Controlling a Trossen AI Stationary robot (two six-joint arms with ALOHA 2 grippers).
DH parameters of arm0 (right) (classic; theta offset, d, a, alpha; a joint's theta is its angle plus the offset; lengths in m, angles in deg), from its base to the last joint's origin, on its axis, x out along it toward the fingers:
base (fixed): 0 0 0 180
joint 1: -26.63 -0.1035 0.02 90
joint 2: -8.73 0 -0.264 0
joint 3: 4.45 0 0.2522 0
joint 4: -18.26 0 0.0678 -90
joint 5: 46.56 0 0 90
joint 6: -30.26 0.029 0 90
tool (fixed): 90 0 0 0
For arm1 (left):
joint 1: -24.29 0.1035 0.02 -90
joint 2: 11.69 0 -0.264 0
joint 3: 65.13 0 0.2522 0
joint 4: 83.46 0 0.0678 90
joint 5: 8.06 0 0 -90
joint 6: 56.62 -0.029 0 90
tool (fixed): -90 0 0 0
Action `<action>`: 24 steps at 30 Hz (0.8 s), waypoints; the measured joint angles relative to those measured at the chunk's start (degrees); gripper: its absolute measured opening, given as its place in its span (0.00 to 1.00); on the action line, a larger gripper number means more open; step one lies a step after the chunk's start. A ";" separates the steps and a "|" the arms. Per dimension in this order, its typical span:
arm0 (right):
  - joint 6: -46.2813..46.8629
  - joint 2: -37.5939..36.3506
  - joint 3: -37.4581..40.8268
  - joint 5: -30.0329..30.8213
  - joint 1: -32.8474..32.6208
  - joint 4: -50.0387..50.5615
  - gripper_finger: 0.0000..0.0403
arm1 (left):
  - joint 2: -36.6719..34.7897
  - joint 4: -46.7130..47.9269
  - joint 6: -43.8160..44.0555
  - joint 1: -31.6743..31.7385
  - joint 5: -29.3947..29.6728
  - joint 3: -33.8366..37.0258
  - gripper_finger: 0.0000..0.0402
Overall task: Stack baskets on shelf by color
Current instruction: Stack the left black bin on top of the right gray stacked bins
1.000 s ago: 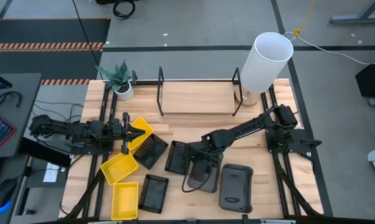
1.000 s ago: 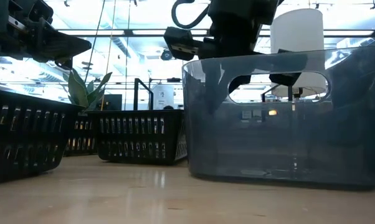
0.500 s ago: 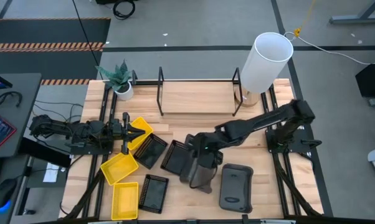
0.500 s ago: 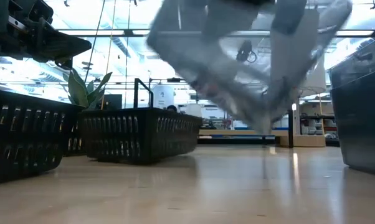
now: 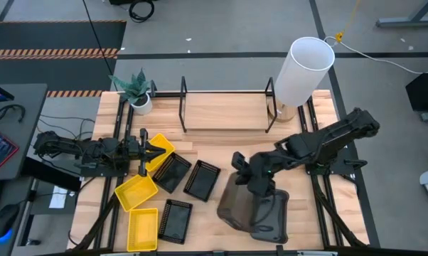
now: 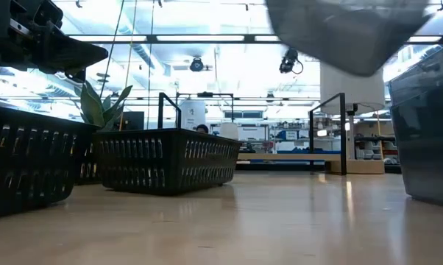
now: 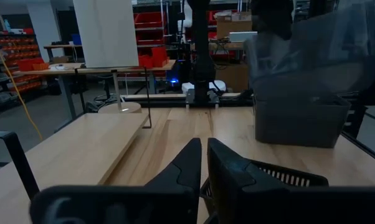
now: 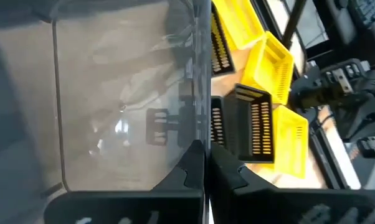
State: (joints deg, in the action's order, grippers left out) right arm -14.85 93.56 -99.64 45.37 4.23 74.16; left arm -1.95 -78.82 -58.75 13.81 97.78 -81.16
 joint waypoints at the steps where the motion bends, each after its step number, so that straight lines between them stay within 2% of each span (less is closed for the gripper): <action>1: 0.86 -0.58 0.00 -0.02 -0.67 0.59 0.01 | 0.01 0.00 0.00 0.01 -0.01 0.00 0.09; 9: 9.37 -4.42 -0.02 -0.02 -6.12 3.63 0.01 | 0.00 0.00 0.00 0.02 0.00 0.00 0.07; 13: 13.55 -4.74 -0.04 0.01 -9.18 8.42 0.01 | 0.01 0.01 0.01 0.02 -0.01 0.00 0.06; 17: 16.11 -4.06 -0.04 0.50 -11.80 13.14 0.01 | 0.00 0.01 0.02 0.02 -0.02 0.00 0.08; 24: 17.91 0.21 -0.07 3.07 -14.73 15.39 0.01 | 0.01 0.08 0.00 0.02 -0.07 0.00 0.09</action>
State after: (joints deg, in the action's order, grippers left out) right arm 3.06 93.77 -99.70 48.45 -10.51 89.55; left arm -1.93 -78.74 -58.75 13.83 97.71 -81.16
